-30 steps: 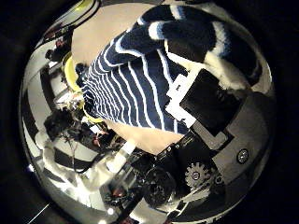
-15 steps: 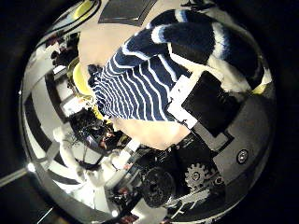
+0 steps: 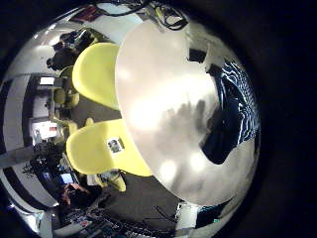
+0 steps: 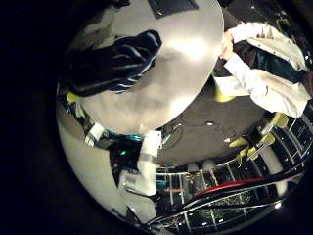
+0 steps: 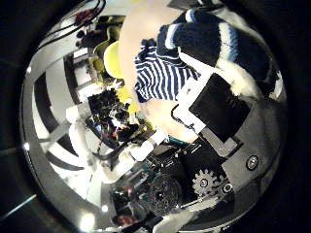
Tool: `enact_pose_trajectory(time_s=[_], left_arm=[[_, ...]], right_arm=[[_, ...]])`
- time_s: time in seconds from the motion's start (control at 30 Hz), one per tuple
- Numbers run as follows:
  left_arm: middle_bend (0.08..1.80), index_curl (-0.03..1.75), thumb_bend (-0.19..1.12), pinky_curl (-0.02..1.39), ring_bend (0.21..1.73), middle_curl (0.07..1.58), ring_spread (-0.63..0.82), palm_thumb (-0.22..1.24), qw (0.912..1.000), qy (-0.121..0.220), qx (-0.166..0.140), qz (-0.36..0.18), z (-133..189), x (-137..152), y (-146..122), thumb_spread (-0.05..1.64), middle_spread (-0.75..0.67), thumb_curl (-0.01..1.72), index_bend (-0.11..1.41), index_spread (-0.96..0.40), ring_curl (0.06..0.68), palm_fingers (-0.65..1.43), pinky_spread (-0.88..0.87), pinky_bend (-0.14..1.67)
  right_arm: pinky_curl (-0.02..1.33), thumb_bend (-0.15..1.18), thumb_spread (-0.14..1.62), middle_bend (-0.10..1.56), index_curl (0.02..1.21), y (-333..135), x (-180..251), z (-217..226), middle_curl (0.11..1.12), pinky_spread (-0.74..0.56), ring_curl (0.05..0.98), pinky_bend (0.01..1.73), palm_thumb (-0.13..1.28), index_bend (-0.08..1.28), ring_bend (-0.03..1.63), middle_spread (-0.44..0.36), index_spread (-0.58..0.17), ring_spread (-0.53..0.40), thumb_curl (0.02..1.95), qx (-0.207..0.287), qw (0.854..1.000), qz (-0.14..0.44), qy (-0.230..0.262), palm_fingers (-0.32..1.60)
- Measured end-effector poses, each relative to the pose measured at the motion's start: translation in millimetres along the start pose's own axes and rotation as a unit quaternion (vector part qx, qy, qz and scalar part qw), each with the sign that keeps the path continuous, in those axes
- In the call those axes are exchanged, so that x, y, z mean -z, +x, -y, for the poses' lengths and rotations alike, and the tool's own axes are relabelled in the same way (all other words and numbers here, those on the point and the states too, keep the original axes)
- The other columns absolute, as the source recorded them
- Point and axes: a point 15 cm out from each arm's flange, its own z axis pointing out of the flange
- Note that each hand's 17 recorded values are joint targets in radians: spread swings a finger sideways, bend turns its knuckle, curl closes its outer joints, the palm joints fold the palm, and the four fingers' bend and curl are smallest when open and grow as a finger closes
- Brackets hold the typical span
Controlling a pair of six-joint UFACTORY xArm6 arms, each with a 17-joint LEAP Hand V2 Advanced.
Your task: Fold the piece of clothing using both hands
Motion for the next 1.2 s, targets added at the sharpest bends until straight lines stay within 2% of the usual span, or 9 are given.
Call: enact_pose_trajectory(time_s=[0.3, 0.5, 0.6, 0.7, 0.83, 0.9, 0.97, 1.03, 1.2], left_arm=[[0.21, 0.42, -0.02, 0.52, 0.77, 0.45, -0.08, 0.45, 0.9996, -0.002, 0.027, -0.011, -38, -5, -19, 1.16, -0.02, 0.31, 0.17, -0.11, 0.254, 0.36, -0.12, 0.47], [0.21, 0.42, -0.01, 0.52, 0.77, 0.45, -0.09, 0.48, 0.9991, 0.01, 0.04, -0.009, -69, -2, -17, 1.16, -0.05, 0.31, 0.18, -0.11, 0.251, 0.38, -0.14, 0.48], [0.21, 0.43, -0.02, 0.52, 0.77, 0.45, -0.09, 0.49, 0.9987, 0.013, 0.048, -0.009, -83, 4, -15, 1.16, -0.06, 0.31, 0.19, -0.11, 0.249, 0.38, -0.15, 0.49], [0.21, 0.43, -0.02, 0.52, 0.77, 0.45, -0.09, 0.5, 0.9983, 0.02, 0.055, -0.008, -100, 14, -11, 1.16, -0.08, 0.32, 0.19, -0.1, 0.249, 0.39, -0.16, 0.49], [0.21, 0.43, -0.02, 0.52, 0.78, 0.45, -0.1, 0.5, 0.997, 0.042, 0.065, -0.004, -119, 27, -6, 1.15, -0.1, 0.32, 0.18, -0.11, 0.247, 0.42, -0.18, 0.5], [0.22, 0.43, -0.02, 0.52, 0.78, 0.46, -0.11, 0.51, 0.9964, 0.047, 0.071, -0.002, -124, 28, -6, 1.15, -0.11, 0.32, 0.18, -0.12, 0.246, 0.45, -0.2, 0.52], [0.23, 0.43, -0.02, 0.53, 0.78, 0.46, -0.13, 0.52, 0.9958, 0.048, 0.078, -0.003, -124, 26, -9, 1.15, -0.13, 0.32, 0.18, -0.13, 0.245, 0.46, -0.22, 0.53], [0.23, 0.43, -0.02, 0.53, 0.79, 0.46, -0.14, 0.52, 0.9953, 0.045, 0.085, -0.005, -122, 27, -11, 1.15, -0.14, 0.32, 0.18, -0.13, 0.246, 0.47, -0.24, 0.54], [0.24, 0.44, -0.02, 0.53, 0.79, 0.47, -0.16, 0.52, 0.9949, 0.034, 0.095, -0.007, -118, 32, -7, 1.15, -0.15, 0.32, 0.18, -0.15, 0.246, 0.47, -0.27, 0.56]], right_arm=[[0.84, -0.01, 1.1, 1.32, 0.81, -151, -45, 35, 0.71, -0.2, 0.619, 1.23, 1.07, 1.01, 1.44, -0.127, -0.294, -0.186, 0.8, 0.06, 0.997, -0.041, 0.027, 1.17], [0.85, -0.01, 1.1, 1.33, 0.81, -201, -98, 100, 0.7, -0.21, 0.615, 1.22, 1.05, 1.01, 1.44, -0.131, -0.292, -0.184, 0.82, 0.092, 0.992, -0.051, 0.071, 1.17], [0.84, -0.04, 1.1, 1.31, 0.8, -213, -124, 136, 0.69, -0.22, 0.604, 1.2, 0.95, 0.99, 1.44, -0.131, -0.288, -0.187, 0.8, 0.1, 0.989, -0.052, 0.098, 1.17], [0.78, -0.06, 1.1, 1.24, 0.75, -215, -144, 152, 0.65, -0.3, 0.574, 1.13, 0.79, 0.79, 1.41, -0.135, -0.302, -0.2, 0.76, 0.115, 0.987, -0.055, 0.099, 1.02], [0.76, -0.03, 1.13, 1.04, 0.68, -210, -141, 147, 0.6, -0.39, 0.554, 1.18, 0.7, 0.44, 1.35, -0.141, -0.345, -0.224, 0.71, 0.147, 0.983, -0.058, 0.089, 0.57], [0.75, -0.07, 1.13, 0.96, 0.62, -203, -136, 142, 0.57, -0.19, 0.515, 1.01, 0.6, 0.37, 1.23, -0.132, -0.395, -0.164, 0.67, 0.16, 0.982, -0.058, 0.081, 0.14], [0.72, -0.05, 1.12, 0.9, 0.58, -197, -133, 137, 0.53, 0.0, 0.471, 0.93, 0.55, 0.36, 1.12, -0.129, -0.434, -0.066, 0.65, 0.178, 0.98, -0.054, 0.072, 0.02], [0.63, -0.04, 1.11, 0.78, 0.51, -200, -126, 124, 0.47, 0.19, 0.386, 0.86, 0.52, 0.34, 0.99, -0.151, -0.472, 0.047, 0.62, 0.195, 0.979, -0.029, 0.058, -0.02], [0.55, -0.03, 1.11, 0.62, 0.46, -195, -80, 80, 0.4, 0.39, 0.325, 0.82, 0.47, 0.31, 0.91, -0.156, -0.488, 0.148, 0.56, 0.204, 0.977, 0.056, 0.037, 0.01]])
